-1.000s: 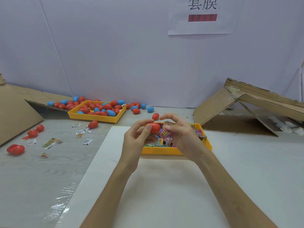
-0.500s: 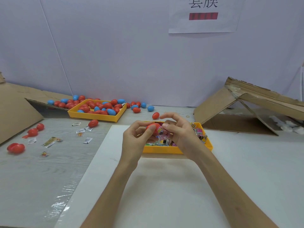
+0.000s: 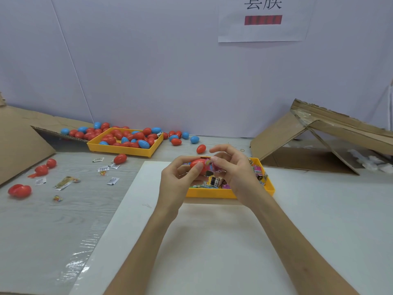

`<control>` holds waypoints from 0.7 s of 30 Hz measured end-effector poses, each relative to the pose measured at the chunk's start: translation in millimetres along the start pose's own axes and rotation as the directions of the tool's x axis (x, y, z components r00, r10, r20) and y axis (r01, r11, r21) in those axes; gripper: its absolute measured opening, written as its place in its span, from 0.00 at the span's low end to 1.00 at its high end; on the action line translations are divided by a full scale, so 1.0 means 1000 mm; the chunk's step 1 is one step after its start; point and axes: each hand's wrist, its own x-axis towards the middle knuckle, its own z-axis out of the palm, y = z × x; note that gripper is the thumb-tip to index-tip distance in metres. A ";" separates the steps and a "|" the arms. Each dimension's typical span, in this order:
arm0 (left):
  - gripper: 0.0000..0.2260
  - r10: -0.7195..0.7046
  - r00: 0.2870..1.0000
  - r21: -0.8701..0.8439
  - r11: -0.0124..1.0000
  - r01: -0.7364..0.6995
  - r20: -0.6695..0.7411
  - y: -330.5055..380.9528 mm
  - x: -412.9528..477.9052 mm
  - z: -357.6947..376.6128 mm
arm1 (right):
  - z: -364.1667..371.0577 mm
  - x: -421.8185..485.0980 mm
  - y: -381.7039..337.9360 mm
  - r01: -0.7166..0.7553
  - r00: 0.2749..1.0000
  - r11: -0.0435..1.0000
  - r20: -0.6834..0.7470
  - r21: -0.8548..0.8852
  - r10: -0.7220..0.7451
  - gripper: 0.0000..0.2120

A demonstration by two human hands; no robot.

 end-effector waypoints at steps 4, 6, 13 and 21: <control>0.15 -0.014 1.000 -0.025 1.000 0.013 -0.025 -0.001 0.002 -0.002 | 0.001 -0.002 -0.001 -0.013 0.998 1.000 0.068 0.010 0.013 0.07; 0.17 -0.041 0.999 -0.066 0.997 0.040 -0.021 -0.001 0.002 -0.001 | 0.003 -0.003 -0.003 -0.035 0.996 0.997 0.082 0.070 0.029 0.06; 0.12 -0.056 0.998 -0.135 0.989 0.051 -0.029 -0.001 0.005 -0.005 | 0.000 -0.002 -0.007 -0.019 1.000 0.989 0.024 0.144 0.016 0.05; 0.13 -0.064 0.997 -0.057 0.996 0.062 -0.031 -0.004 0.008 -0.006 | 0.000 -0.004 -0.009 0.018 0.999 0.992 -0.028 0.126 -0.015 0.13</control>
